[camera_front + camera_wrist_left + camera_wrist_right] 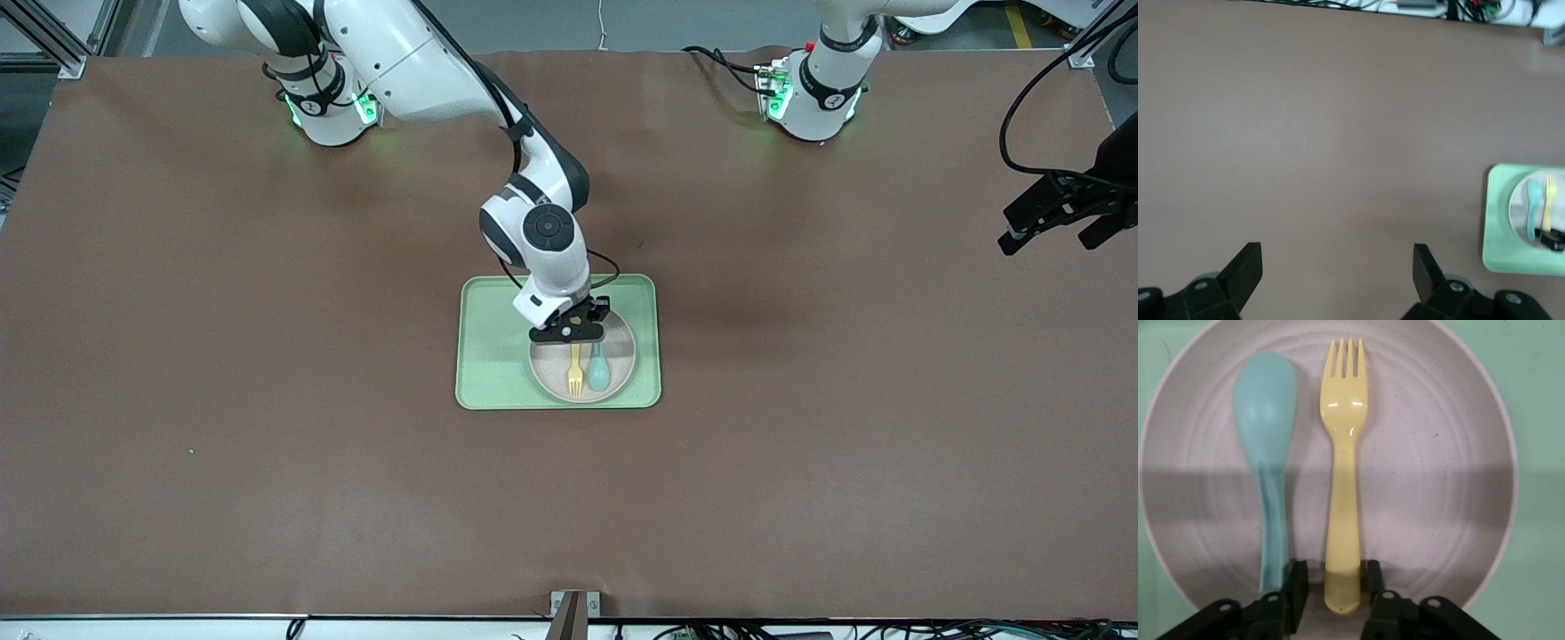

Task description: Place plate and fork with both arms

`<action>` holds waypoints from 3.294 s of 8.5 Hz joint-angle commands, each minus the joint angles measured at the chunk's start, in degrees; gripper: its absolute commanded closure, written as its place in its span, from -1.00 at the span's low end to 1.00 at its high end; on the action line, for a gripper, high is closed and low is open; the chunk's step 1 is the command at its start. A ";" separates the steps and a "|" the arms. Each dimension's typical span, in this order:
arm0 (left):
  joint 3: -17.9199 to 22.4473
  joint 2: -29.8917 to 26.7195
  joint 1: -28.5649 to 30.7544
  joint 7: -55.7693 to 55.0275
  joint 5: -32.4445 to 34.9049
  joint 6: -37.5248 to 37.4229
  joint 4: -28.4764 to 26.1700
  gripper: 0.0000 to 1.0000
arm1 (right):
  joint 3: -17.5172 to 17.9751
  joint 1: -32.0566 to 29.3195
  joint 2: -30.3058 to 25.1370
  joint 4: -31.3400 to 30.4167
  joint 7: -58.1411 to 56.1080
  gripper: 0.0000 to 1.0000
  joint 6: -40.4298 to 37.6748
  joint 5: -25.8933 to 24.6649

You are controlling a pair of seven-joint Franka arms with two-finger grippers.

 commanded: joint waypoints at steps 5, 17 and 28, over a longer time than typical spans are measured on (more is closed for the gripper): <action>-0.05 1.74 -0.74 3.12 0.03 -4.84 2.53 -0.99 | -1.88 1.99 -1.36 0.78 6.84 0.96 -3.32 -2.11; -1.72 1.83 0.13 2.59 1.43 -0.18 0.68 -0.99 | -0.39 -9.35 -14.04 -17.40 -3.88 0.97 -6.27 2.64; -1.63 1.83 0.13 2.59 1.43 -0.35 0.68 -0.99 | -0.12 -34.00 -44.23 -14.16 -23.70 -0.64 -39.78 2.37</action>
